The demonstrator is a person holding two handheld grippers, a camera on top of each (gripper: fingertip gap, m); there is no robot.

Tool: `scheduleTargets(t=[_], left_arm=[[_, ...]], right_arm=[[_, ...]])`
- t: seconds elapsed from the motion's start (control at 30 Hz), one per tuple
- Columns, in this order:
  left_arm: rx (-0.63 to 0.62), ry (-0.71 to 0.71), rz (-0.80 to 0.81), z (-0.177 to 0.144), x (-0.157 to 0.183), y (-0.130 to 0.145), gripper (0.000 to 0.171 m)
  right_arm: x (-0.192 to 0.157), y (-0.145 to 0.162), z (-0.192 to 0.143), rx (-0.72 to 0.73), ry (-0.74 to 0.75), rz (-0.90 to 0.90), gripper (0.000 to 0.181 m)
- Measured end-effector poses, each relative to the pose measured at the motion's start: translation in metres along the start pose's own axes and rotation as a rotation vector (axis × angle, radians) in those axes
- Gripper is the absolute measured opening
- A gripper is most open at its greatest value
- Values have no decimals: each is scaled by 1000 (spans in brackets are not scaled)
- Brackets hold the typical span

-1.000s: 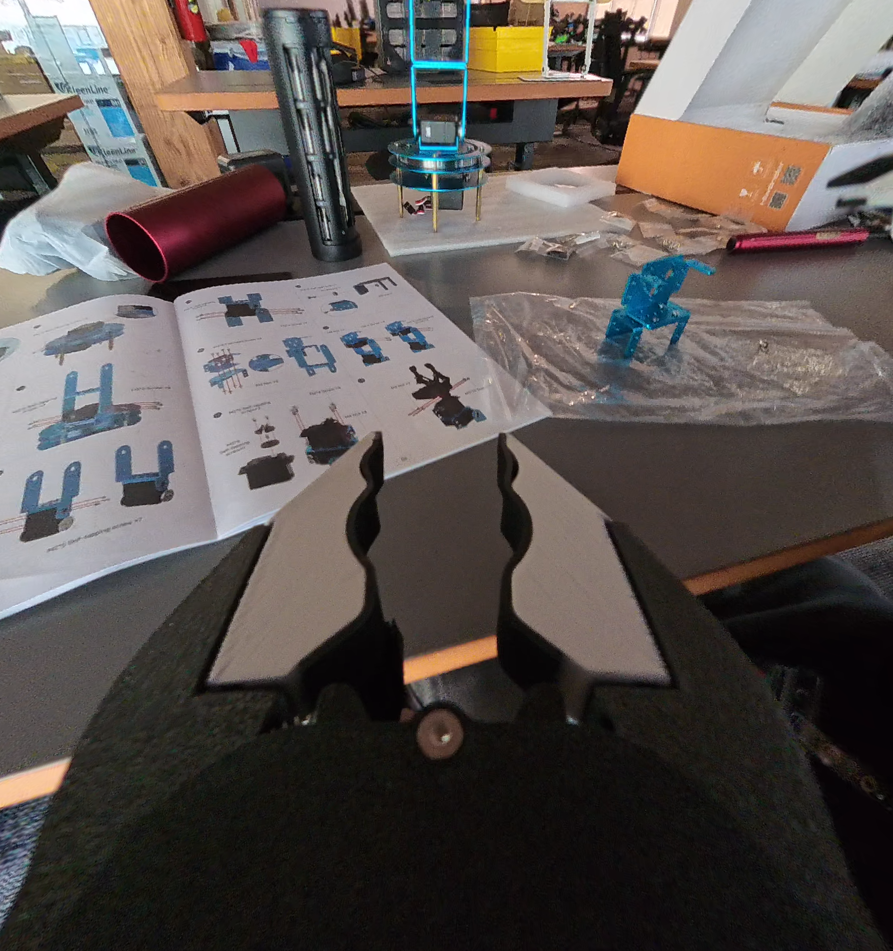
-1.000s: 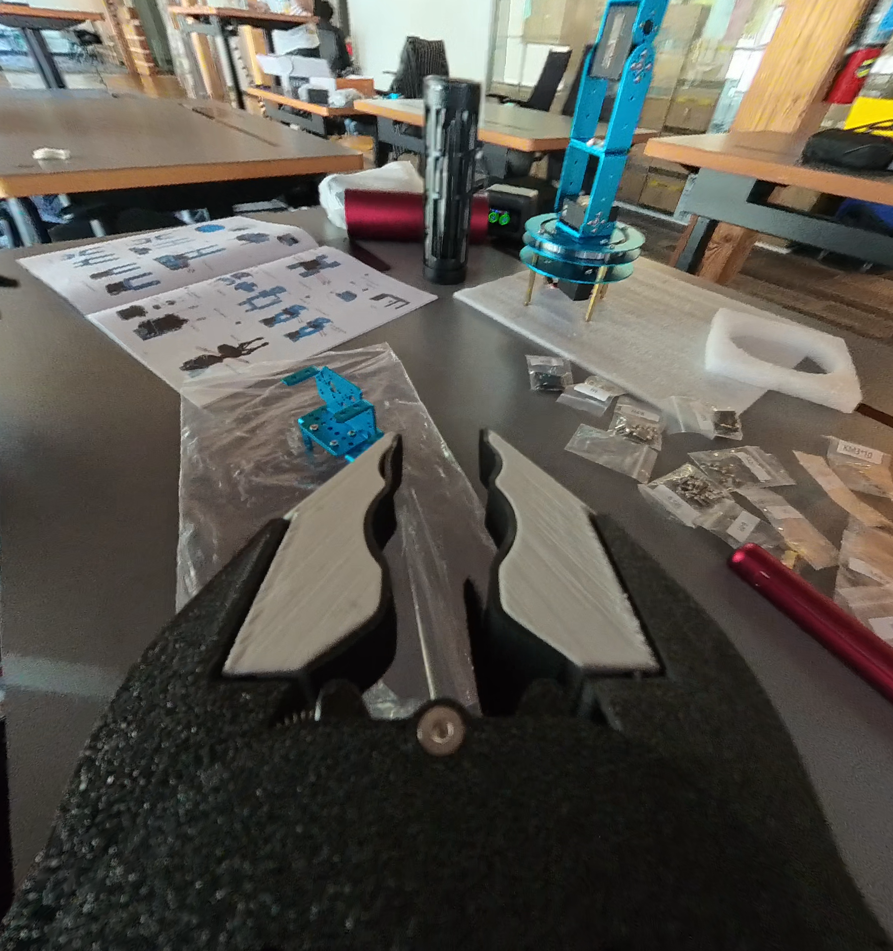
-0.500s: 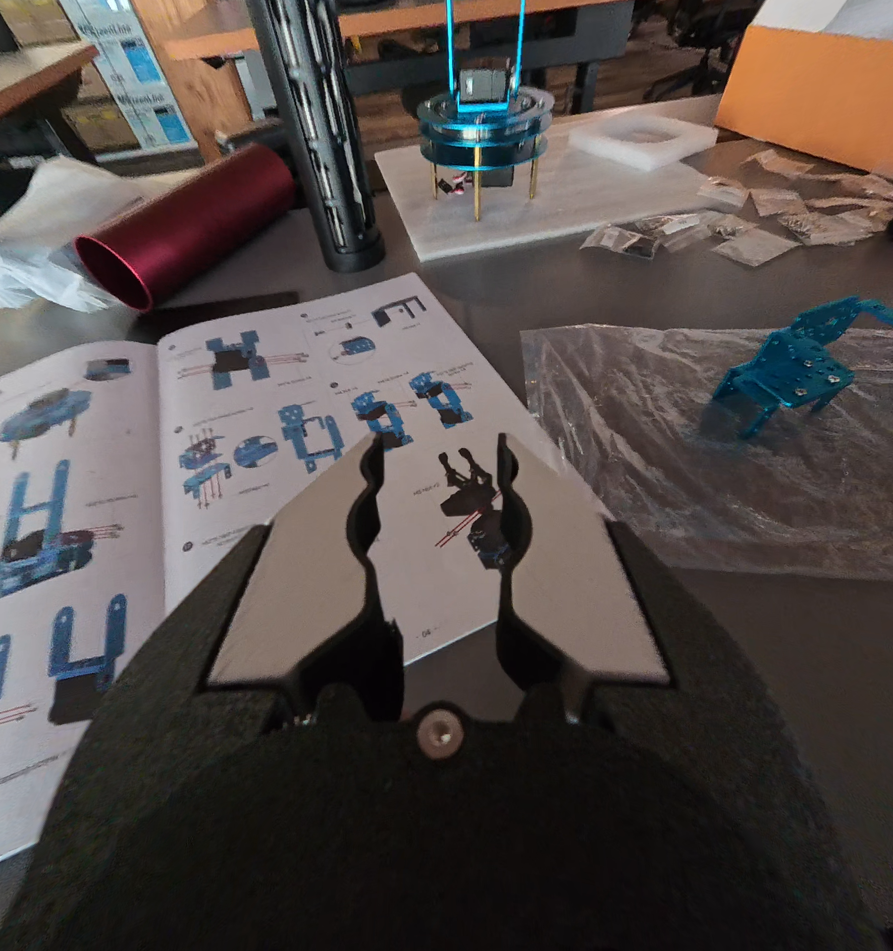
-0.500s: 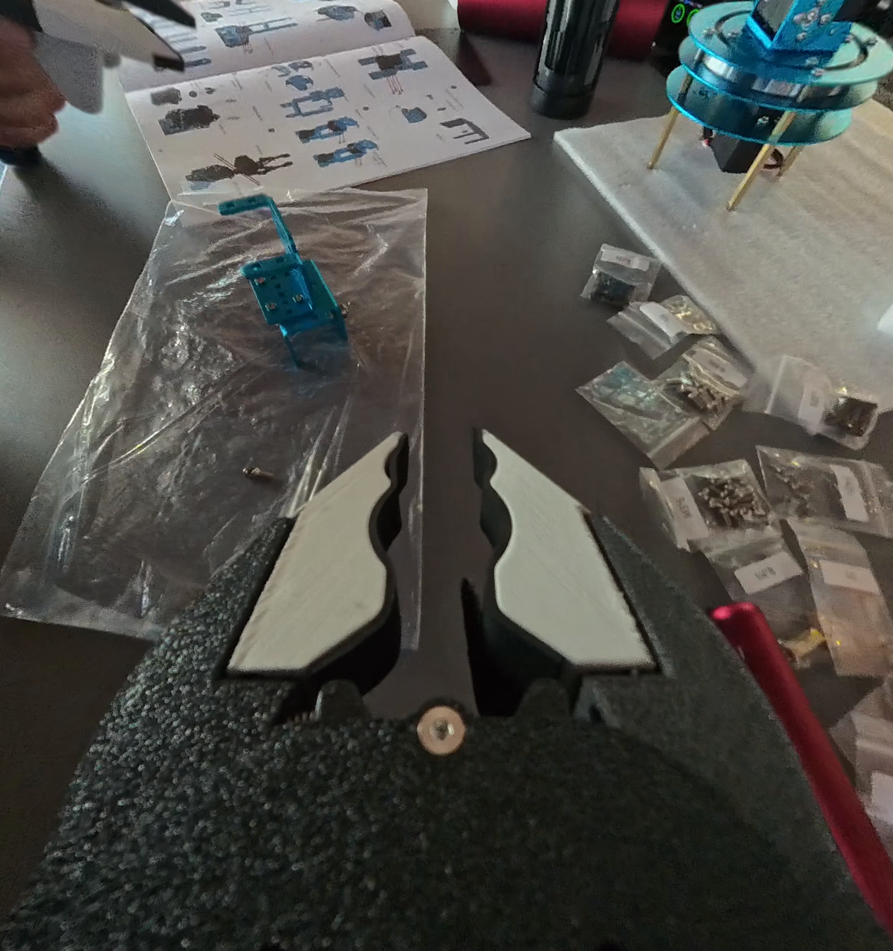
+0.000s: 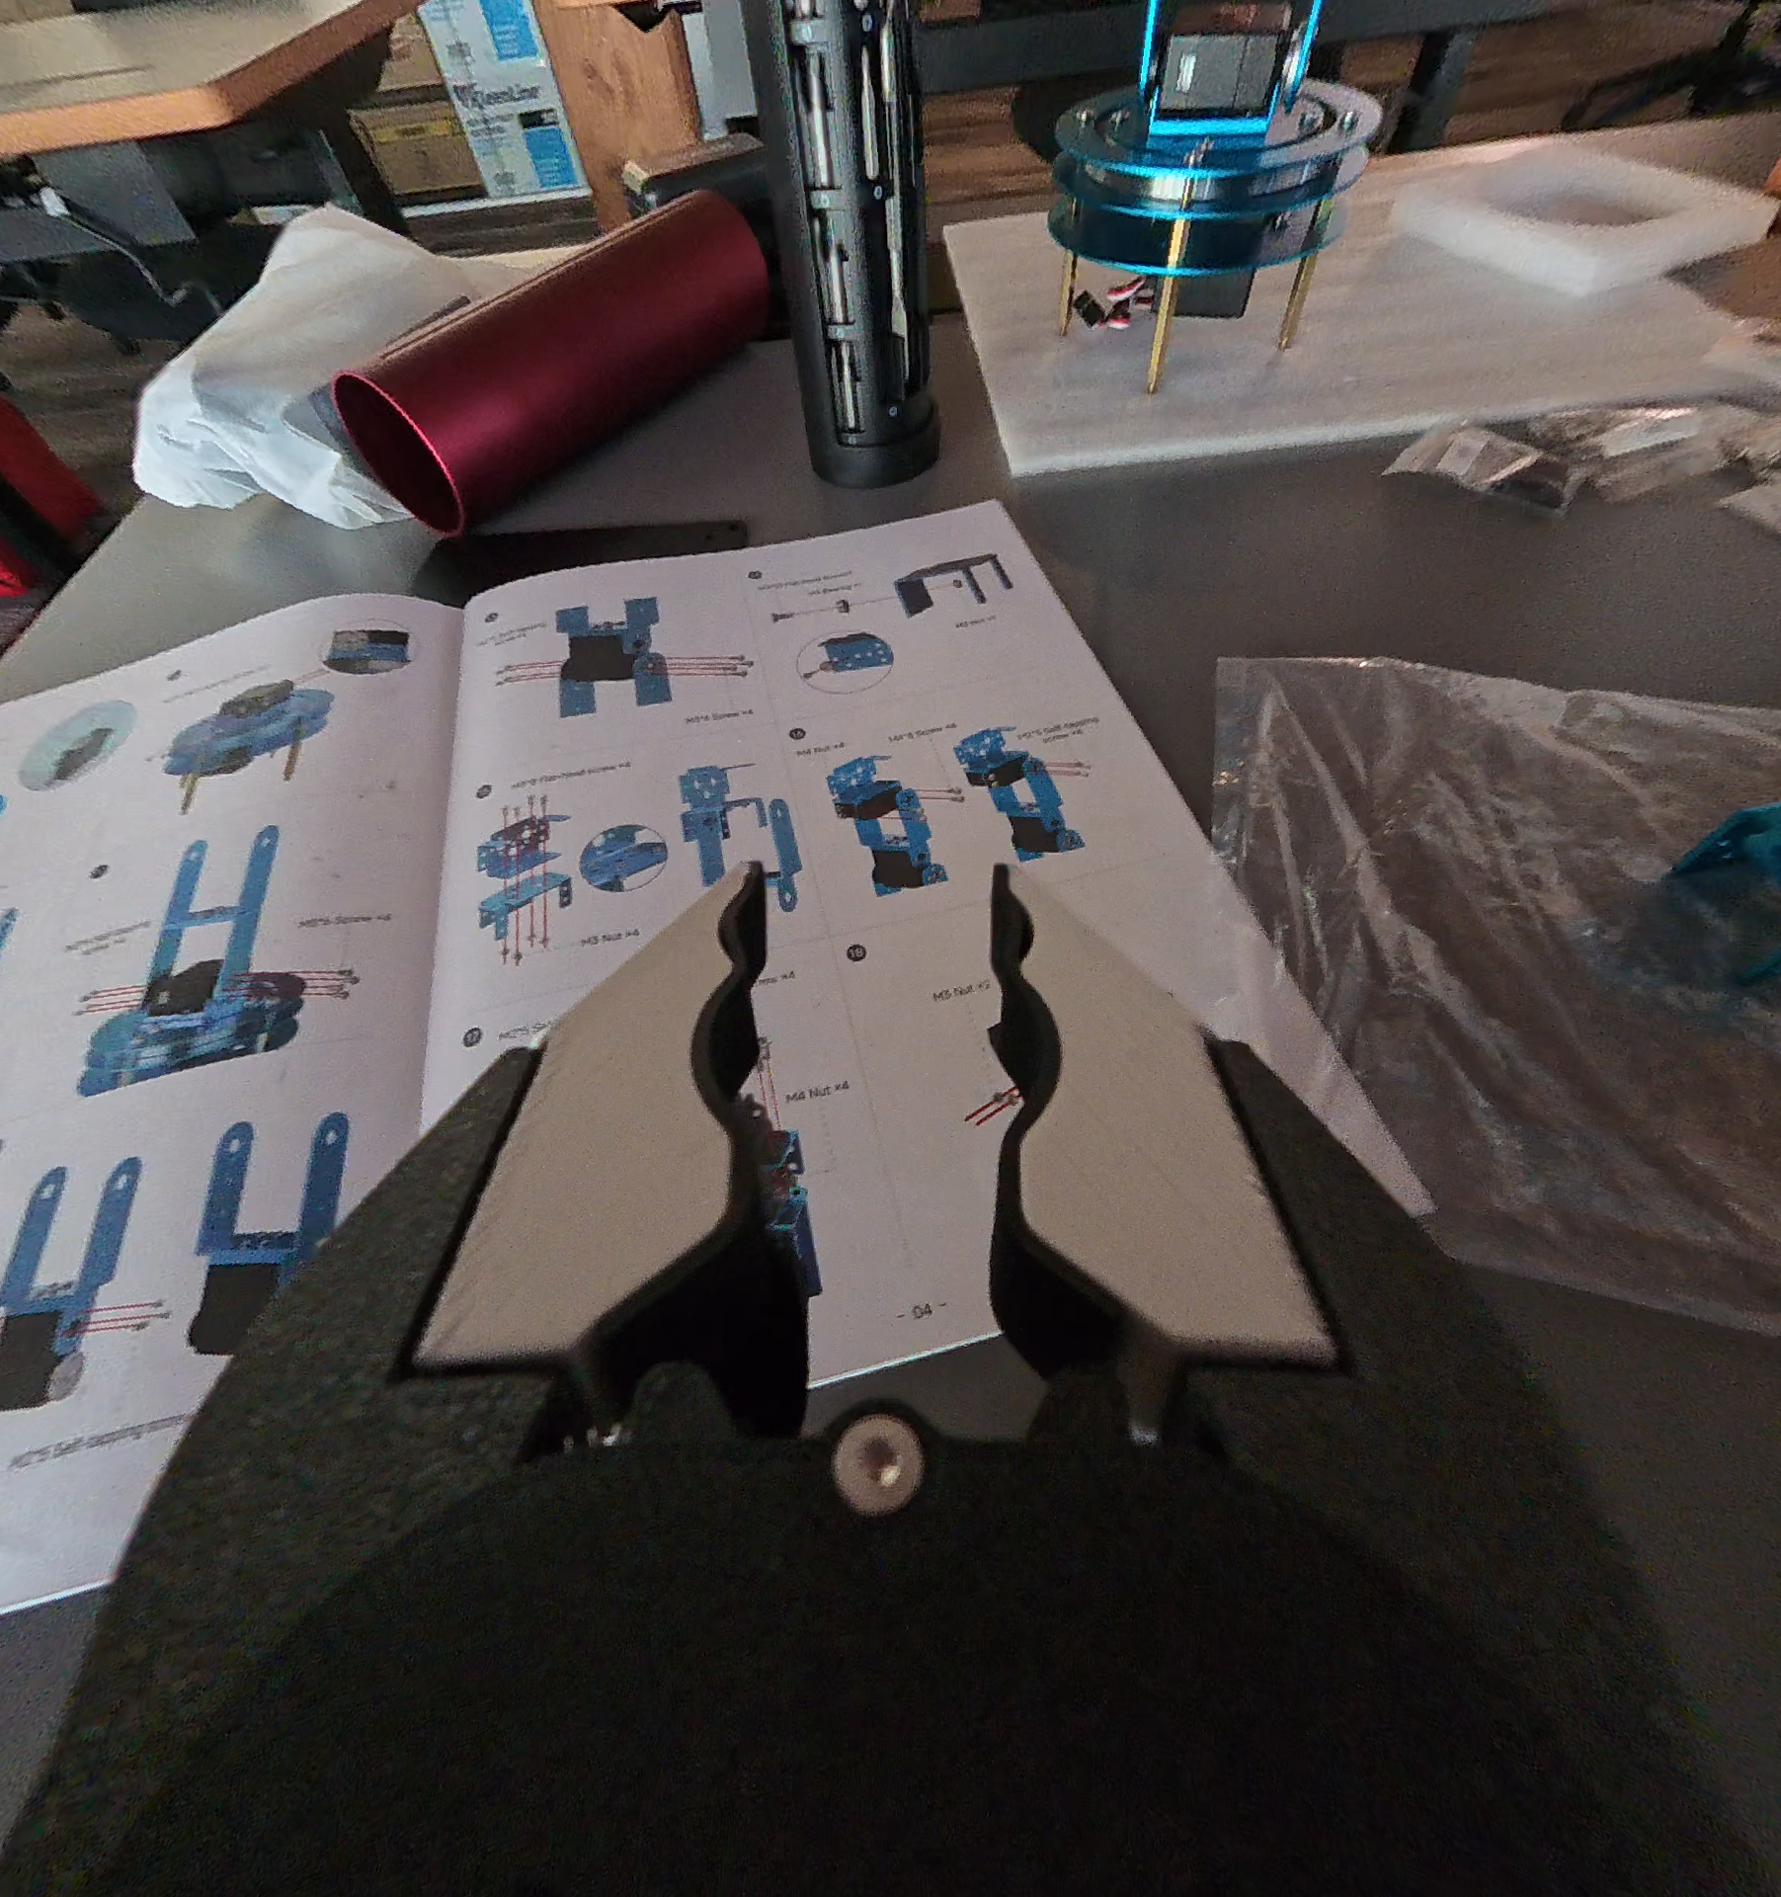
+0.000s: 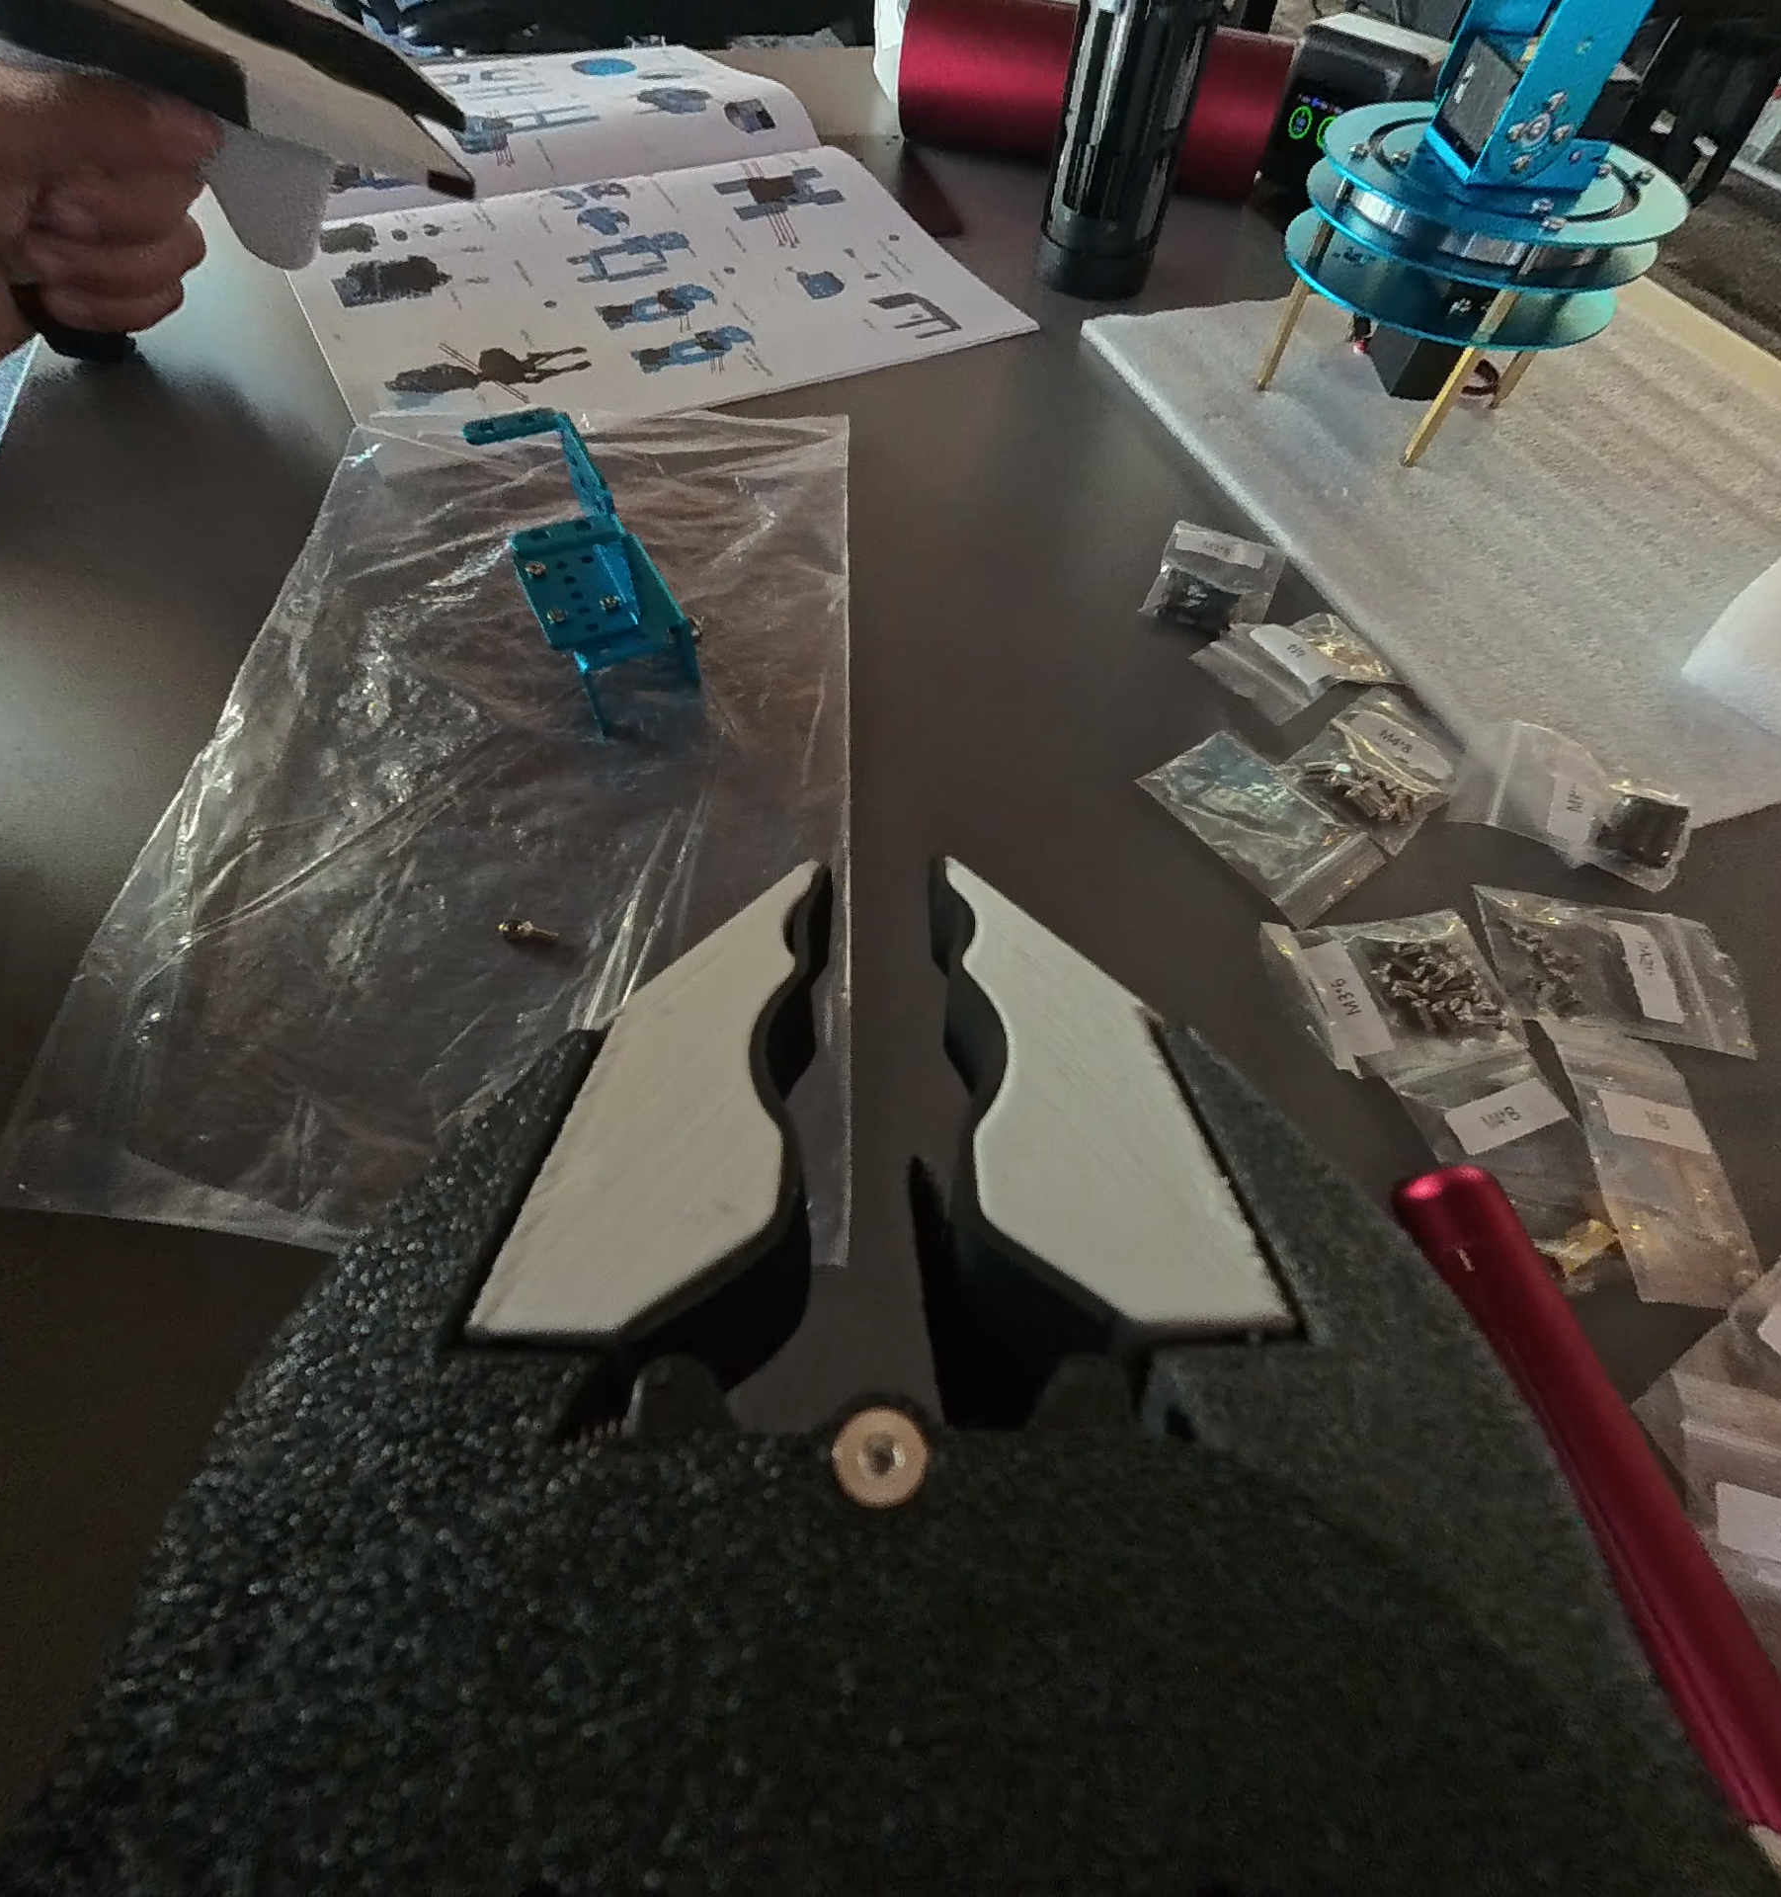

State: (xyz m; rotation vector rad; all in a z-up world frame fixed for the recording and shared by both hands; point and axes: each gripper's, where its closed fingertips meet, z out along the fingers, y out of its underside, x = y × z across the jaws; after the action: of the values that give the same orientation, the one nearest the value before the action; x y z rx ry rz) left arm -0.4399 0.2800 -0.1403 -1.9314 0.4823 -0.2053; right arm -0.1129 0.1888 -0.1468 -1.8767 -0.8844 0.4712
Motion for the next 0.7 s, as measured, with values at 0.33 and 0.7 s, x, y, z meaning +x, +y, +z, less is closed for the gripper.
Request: scheduleTargets(t=[0.33, 0.7], left_arm=[[11, -52, 92, -1, 4, -1, 44], [41, -33, 85, -4, 6, -4, 43]], right_arm=[[3, 1, 0, -6, 38, -11, 18], [-1, 1, 1, -9, 32, -31, 18]])
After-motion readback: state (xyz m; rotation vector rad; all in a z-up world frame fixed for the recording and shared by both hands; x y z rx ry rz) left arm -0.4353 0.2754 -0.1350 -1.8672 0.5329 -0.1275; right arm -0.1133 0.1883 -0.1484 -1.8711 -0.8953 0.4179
